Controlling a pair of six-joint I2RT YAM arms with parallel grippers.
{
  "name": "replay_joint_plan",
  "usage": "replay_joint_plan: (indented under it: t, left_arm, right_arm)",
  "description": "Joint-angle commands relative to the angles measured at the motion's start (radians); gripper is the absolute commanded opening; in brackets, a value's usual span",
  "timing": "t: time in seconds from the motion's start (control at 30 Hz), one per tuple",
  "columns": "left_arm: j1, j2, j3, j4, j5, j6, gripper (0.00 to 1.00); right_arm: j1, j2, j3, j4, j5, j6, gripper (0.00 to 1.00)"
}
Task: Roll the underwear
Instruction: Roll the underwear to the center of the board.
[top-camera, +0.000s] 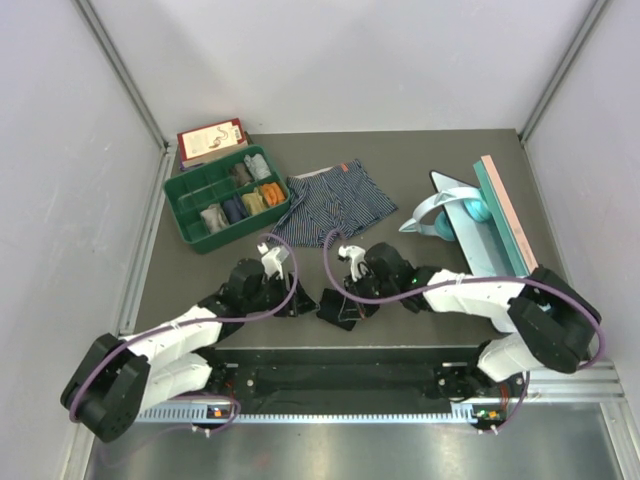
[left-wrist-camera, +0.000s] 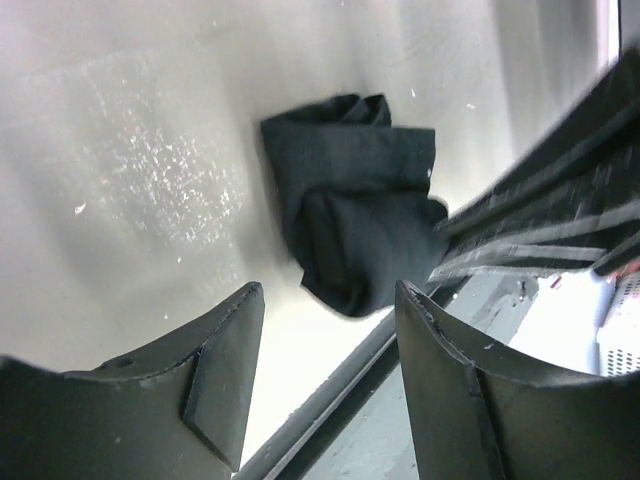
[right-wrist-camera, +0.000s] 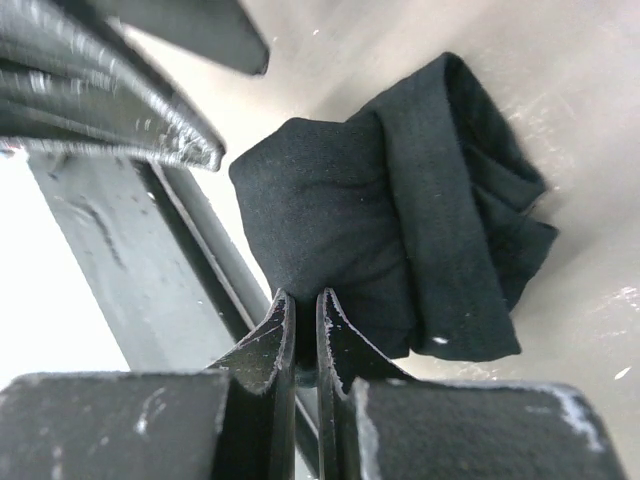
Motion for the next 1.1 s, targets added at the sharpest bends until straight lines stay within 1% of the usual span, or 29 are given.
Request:
replay_joint_plan:
  t: [0.0, 0.17, 0.37, 0.6, 0.63, 0.73, 0.77, 0.8, 0.83, 0.87, 0.9, 0.93, 1.0, 1.03, 1.07]
  left_arm:
    - [-0.014, -0.016, -0.036, 0.161, 0.011, -0.005, 0.60]
    - [-0.032, 0.024, -0.045, 0.239, 0.008, -0.008, 0.60]
    - [-0.044, 0.093, -0.051, 0.328, -0.009, -0.016, 0.60]
    - [-0.056, 0.222, -0.044, 0.446, 0.002, -0.040, 0.58]
    - [-0.063, 0.236, -0.042, 0.458, 0.000, -0.045, 0.56]
    - [-0.066, 0.286, -0.018, 0.449, -0.011, -0.057, 0.36]
    - [-0.066, 0.299, -0.005, 0.426, -0.026, -0.057, 0.20]
    - [-0.066, 0.317, 0.009, 0.359, -0.033, -0.053, 0.13]
    - [-0.066, 0.325, 0.037, 0.325, -0.040, -0.045, 0.07]
    - [-0.066, 0.331, 0.053, 0.249, -0.058, -0.030, 0.00]
    - [-0.066, 0.345, 0.067, 0.218, -0.061, -0.022, 0.00]
    - [-0.066, 0.351, 0.094, 0.192, -0.066, -0.013, 0.00]
    - [-0.066, 0.374, 0.134, 0.118, -0.072, 0.015, 0.00]
    - [-0.066, 0.383, 0.148, 0.095, -0.069, 0.033, 0.00]
    - [-0.066, 0.392, 0.159, 0.080, -0.064, 0.041, 0.00]
  right_arm:
    - [-0.078, 0.054, 0.068, -0.009, -0.154, 0.044, 0.00]
    - [-0.144, 0.121, 0.094, -0.014, -0.245, 0.062, 0.00]
    - [-0.196, 0.191, 0.114, -0.017, -0.302, 0.079, 0.00]
    - [-0.221, 0.253, 0.142, -0.026, -0.322, 0.084, 0.00]
    - [-0.222, 0.258, 0.143, -0.026, -0.322, 0.082, 0.00]
    - [-0.224, 0.252, 0.158, -0.055, -0.303, 0.067, 0.00]
    - [-0.222, 0.241, 0.165, -0.085, -0.296, 0.059, 0.00]
    - [-0.222, 0.234, 0.169, -0.096, -0.291, 0.046, 0.00]
    - [-0.224, 0.226, 0.180, -0.110, -0.283, 0.038, 0.04]
    - [-0.224, 0.206, 0.183, -0.138, -0.277, 0.026, 0.07]
    - [-0.222, 0.195, 0.189, -0.152, -0.271, 0.019, 0.09]
    - [-0.224, 0.185, 0.201, -0.170, -0.260, 0.010, 0.17]
    - [-0.225, 0.149, 0.215, -0.216, -0.237, -0.013, 0.26]
    - [-0.228, 0.139, 0.227, -0.227, -0.234, -0.019, 0.35]
    - [-0.231, 0.114, 0.231, -0.231, -0.231, -0.025, 0.41]
